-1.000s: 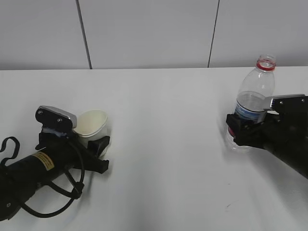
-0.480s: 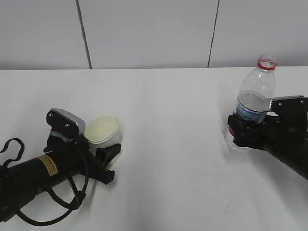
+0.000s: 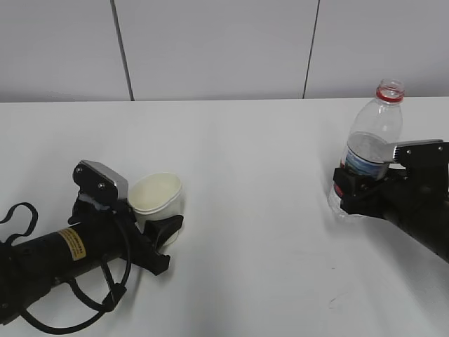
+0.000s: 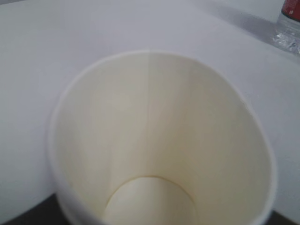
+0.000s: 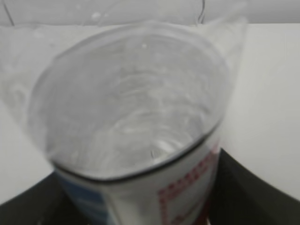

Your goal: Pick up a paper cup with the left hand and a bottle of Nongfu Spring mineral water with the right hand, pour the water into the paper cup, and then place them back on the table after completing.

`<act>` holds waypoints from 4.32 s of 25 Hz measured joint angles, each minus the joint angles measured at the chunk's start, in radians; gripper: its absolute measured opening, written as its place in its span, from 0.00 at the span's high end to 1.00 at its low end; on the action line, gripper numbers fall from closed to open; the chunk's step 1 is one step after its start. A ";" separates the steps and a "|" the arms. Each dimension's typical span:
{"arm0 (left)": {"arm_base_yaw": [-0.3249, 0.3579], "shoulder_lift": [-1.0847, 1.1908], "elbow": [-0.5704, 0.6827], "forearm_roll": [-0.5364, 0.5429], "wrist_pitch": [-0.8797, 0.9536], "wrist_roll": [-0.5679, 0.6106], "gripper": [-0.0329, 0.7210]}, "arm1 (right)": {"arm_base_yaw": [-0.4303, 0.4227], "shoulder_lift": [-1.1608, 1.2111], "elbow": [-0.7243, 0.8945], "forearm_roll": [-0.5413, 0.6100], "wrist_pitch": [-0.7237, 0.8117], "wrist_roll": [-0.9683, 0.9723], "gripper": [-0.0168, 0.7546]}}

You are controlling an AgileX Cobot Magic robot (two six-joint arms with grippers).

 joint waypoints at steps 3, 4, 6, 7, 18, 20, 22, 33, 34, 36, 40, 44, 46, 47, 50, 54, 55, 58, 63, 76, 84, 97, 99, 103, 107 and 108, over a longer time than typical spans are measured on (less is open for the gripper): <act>0.000 0.000 0.000 0.004 0.000 0.000 0.47 | 0.000 0.000 0.000 0.000 0.000 0.000 0.39; 0.000 0.000 0.000 0.007 0.000 0.000 0.47 | 0.000 0.001 0.000 0.000 0.000 0.000 0.39; 0.000 0.000 0.000 0.011 0.000 0.000 0.47 | 0.000 0.001 0.000 0.000 -0.002 0.000 0.40; 0.000 0.000 -0.001 0.014 0.000 0.000 0.47 | 0.000 0.001 0.000 -0.003 -0.001 0.000 0.40; -0.011 -0.011 -0.033 0.132 0.008 -0.049 0.47 | 0.000 0.003 -0.014 -0.144 0.003 -0.064 0.40; -0.011 -0.011 -0.051 0.149 0.008 -0.068 0.47 | 0.000 0.004 -0.022 -0.162 0.007 -0.068 0.40; -0.011 -0.011 -0.075 0.176 0.008 -0.095 0.47 | 0.000 0.004 -0.040 -0.185 0.019 -0.072 0.40; -0.013 -0.010 -0.201 0.315 0.009 -0.213 0.47 | 0.000 0.016 -0.170 -0.249 0.099 -0.078 0.40; -0.013 -0.010 -0.210 0.325 0.009 -0.215 0.47 | 0.002 0.016 -0.183 -0.255 0.118 -0.078 0.40; -0.013 -0.010 -0.223 0.336 0.009 -0.220 0.47 | 0.013 0.016 -0.216 -0.260 0.183 -0.078 0.40; -0.013 -0.010 -0.248 0.355 0.009 -0.233 0.47 | 0.048 0.008 -0.276 -0.266 0.297 -0.088 0.40; -0.013 -0.010 -0.271 0.397 0.010 -0.245 0.47 | 0.082 -0.009 -0.317 -0.283 0.356 -0.133 0.40; -0.013 -0.010 -0.282 0.425 0.010 -0.252 0.47 | 0.090 -0.014 -0.339 -0.290 0.384 -0.168 0.40; -0.013 -0.010 -0.288 0.435 0.010 -0.254 0.47 | 0.091 -0.017 -0.349 -0.297 0.394 -0.184 0.40; -0.013 -0.010 -0.290 0.447 0.012 -0.255 0.47 | 0.091 -0.017 -0.371 -0.308 0.406 -0.228 0.40; -0.013 -0.010 -0.291 0.459 0.031 -0.256 0.47 | 0.100 -0.017 -0.394 -0.323 0.415 -0.341 0.40; -0.013 -0.010 -0.291 0.461 0.043 -0.257 0.47 | 0.106 -0.017 -0.397 -0.325 0.417 -0.373 0.40; -0.013 -0.009 -0.291 0.470 0.081 -0.258 0.47 | 0.120 -0.017 -0.412 -0.329 0.438 -0.452 0.40; -0.013 -0.009 -0.291 0.476 0.104 -0.258 0.47 | 0.127 -0.017 -0.425 -0.340 0.461 -0.558 0.40; -0.013 -0.008 -0.291 0.478 0.125 -0.258 0.47 | 0.127 -0.017 -0.467 -0.323 0.479 -0.799 0.40; -0.013 -0.008 -0.291 0.492 0.127 -0.259 0.47 | 0.127 -0.017 -0.467 -0.244 0.483 -0.978 0.41; -0.013 -0.008 -0.291 0.496 0.127 -0.259 0.47 | 0.127 -0.017 -0.467 -0.227 0.475 -1.145 0.41; -0.013 -0.008 -0.291 0.496 0.127 -0.259 0.47 | 0.127 -0.017 -0.467 -0.211 0.470 -1.179 0.41; -0.013 -0.008 -0.291 0.497 0.127 -0.259 0.47 | 0.127 -0.017 -0.467 -0.185 0.441 -1.214 0.41; -0.013 -0.008 -0.291 0.502 0.127 -0.259 0.47 | 0.127 -0.017 -0.467 -0.183 0.414 -1.230 0.41; -0.013 -0.008 -0.291 0.502 0.127 -0.259 0.47 | 0.127 -0.017 -0.467 -0.181 0.407 -1.234 0.41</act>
